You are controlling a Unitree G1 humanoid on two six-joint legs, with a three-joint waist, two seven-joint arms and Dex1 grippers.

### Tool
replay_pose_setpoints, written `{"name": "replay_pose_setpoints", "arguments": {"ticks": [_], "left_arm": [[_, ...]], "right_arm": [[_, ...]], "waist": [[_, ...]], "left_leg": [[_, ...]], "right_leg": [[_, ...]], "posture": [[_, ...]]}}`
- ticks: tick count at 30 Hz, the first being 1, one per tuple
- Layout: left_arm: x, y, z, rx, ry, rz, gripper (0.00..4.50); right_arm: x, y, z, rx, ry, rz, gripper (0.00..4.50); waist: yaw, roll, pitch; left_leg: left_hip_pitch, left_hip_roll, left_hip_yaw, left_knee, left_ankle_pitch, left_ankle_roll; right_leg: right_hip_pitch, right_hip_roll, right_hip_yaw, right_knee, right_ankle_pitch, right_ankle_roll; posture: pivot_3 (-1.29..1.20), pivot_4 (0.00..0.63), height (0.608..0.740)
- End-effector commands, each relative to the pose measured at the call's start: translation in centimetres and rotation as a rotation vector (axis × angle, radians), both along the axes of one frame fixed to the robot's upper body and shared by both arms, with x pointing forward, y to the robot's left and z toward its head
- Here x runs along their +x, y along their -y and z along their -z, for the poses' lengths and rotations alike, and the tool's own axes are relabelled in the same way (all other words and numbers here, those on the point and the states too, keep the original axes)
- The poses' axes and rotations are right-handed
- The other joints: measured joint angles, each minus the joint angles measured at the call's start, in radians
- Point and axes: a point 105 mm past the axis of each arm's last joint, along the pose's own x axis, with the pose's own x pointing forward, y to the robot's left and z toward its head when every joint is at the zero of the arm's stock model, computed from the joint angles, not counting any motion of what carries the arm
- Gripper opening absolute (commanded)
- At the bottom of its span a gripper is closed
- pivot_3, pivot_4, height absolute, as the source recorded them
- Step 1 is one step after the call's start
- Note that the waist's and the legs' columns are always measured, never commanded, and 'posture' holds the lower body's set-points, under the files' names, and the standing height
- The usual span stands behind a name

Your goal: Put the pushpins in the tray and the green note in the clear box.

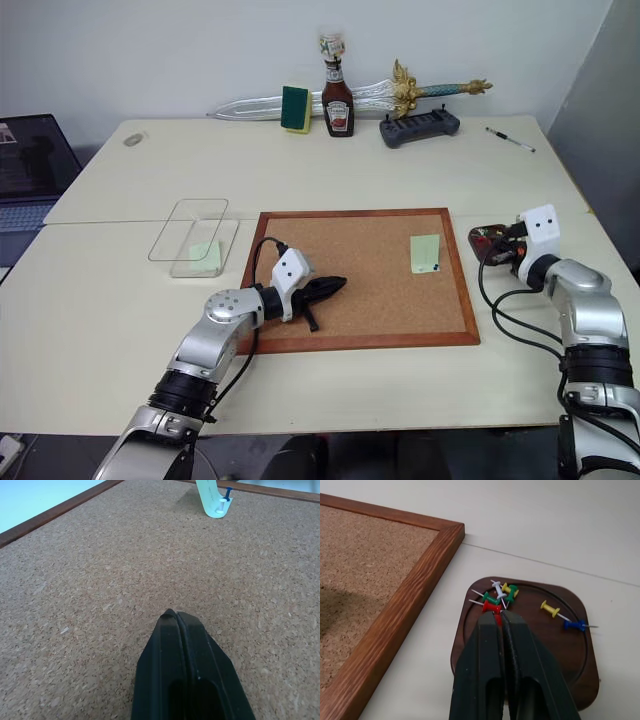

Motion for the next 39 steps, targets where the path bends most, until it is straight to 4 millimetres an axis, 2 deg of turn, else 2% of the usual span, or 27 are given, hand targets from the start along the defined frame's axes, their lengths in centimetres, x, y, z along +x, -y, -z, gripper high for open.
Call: {"name": "replay_pose_setpoints", "arguments": {"ticks": [1, 3, 13, 15, 16, 20, 22, 26, 30, 35, 39], "left_arm": [[-1.2, 0.3, 3.2, 0.061, -0.105, 0.027, 0.0], [-1.2, 0.3, 3.2, 0.064, -0.104, 0.028, 0.0], [-1.3, 0.2, 3.3, 0.074, -0.102, 0.027, 0.0], [-1.3, 0.2, 3.4, 0.074, -0.104, 0.027, 0.0], [-1.3, 0.2, 3.4, 0.074, -0.104, 0.027, 0.0], [-1.4, 0.1, 3.5, 0.073, -0.106, 0.026, 0.0], [-1.4, 0.1, 3.5, 0.072, -0.106, 0.026, 0.0], [-1.4, 0.1, 3.4, 0.071, -0.106, 0.027, 0.0], [-1.4, 0.1, 3.4, 0.072, -0.104, 0.03, 0.0], [-1.4, 0.2, 3.4, 0.075, -0.104, 0.033, 0.0], [-1.4, 0.1, 3.4, 0.076, -0.105, 0.032, 0.0]], "right_arm": [[0.3, 0.6, -1.6, 0.009, 0.03, 0.026, 0.02], [0.4, 0.7, -1.5, 0.013, 0.019, 0.034, 0.02], [1.0, 0.5, -2.3, 0.035, 0.053, 0.053, 1.98], [1.0, 0.5, -2.3, 0.048, 0.049, 0.055, 2.22], [1.0, 0.5, -2.2, 0.052, 0.047, 0.055, 2.52], [0.5, -0.2, -2.8, 0.023, 0.089, -0.003, 3.23], [0.0, -0.9, -3.0, -0.004, 0.11, -0.057, 3.23], [-2.5, -4.8, -2.1, -0.047, 0.101, -0.297, 3.23], [-4.3, -7.5, -1.5, -0.062, 0.101, -0.45, 3.23], [-4.8, -8.8, -1.0, -0.08, 0.087, -0.517, 3.23], [-4.4, -9.3, -0.6, -0.092, 0.085, -0.541, 3.23]], "waist": [[0.0, 0.0, 0.0], [0.0, 0.0, 0.0], [0.0, 0.0, 0.0], [0.0, 0.0, 0.0], [0.0, 0.0, 0.0], [0.0, 0.0, 0.0], [0.0, 0.0, 0.0], [0.0, 0.0, -0.001], [0.002, 0.0, -0.001], [0.002, 0.0, -0.001], [0.003, 0.0, -0.001]], "left_leg": [[0.0, 0.0, 0.0, 0.0, 0.0, 0.0], [0.0, 0.0, 0.0, 0.0, 0.0, 0.0], [0.0, 0.0, 0.0, 0.0, 0.0, 0.0], [0.0, 0.0, 0.0, 0.0, 0.0, 0.0], [0.0, 0.0, 0.0, 0.0, 0.0, 0.0], [0.0, 0.0, 0.0, 0.0, 0.0, 0.0], [0.0, 0.0, 0.0, 0.0, 0.0, 0.0], [0.0, 0.0, 0.0, 0.0, 0.0, 0.0], [0.0, 0.0, 0.0, 0.0, 0.0, 0.001], [0.0, 0.0, 0.0, 0.001, 0.0, 0.001], [0.0, 0.0, -0.001, 0.001, 0.0, 0.001]], "right_leg": [[0.0, 0.0, 0.0, 0.0, 0.0, 0.0], [0.0, 0.0, 0.0, 0.0, 0.0, 0.0], [0.0, 0.0, 0.0, 0.0, 0.0, 0.0], [0.0, 0.0, 0.0, 0.0, 0.0, 0.0], [0.0, 0.0, 0.0, 0.0, 0.0, 0.0], [0.0, 0.0, 0.0, 0.0, 0.0, 0.0], [0.0, 0.0, 0.0, 0.0, 0.0, 0.0], [0.0, 0.0, 0.0, -0.001, 0.0, 0.0], [0.001, 0.0, 0.0, -0.001, 0.0, 0.0], [0.001, 0.0, 0.0, -0.001, 0.0, 0.001], [0.001, 0.0, 0.0, -0.001, 0.0, 0.001]], "posture": [[0.0, 0.15, 0.74], [0.0, 0.15, 0.74], [0.0, 0.15, 0.74], [0.0, 0.15, 0.74], [0.0, 0.15, 0.74], [0.0, 0.15, 0.74], [0.0, 0.15, 0.74], [0.0, 0.15, 0.74], [0.0, 0.15, 0.74], [0.0, 0.15, 0.74], [0.0, 0.15, 0.74]]}}
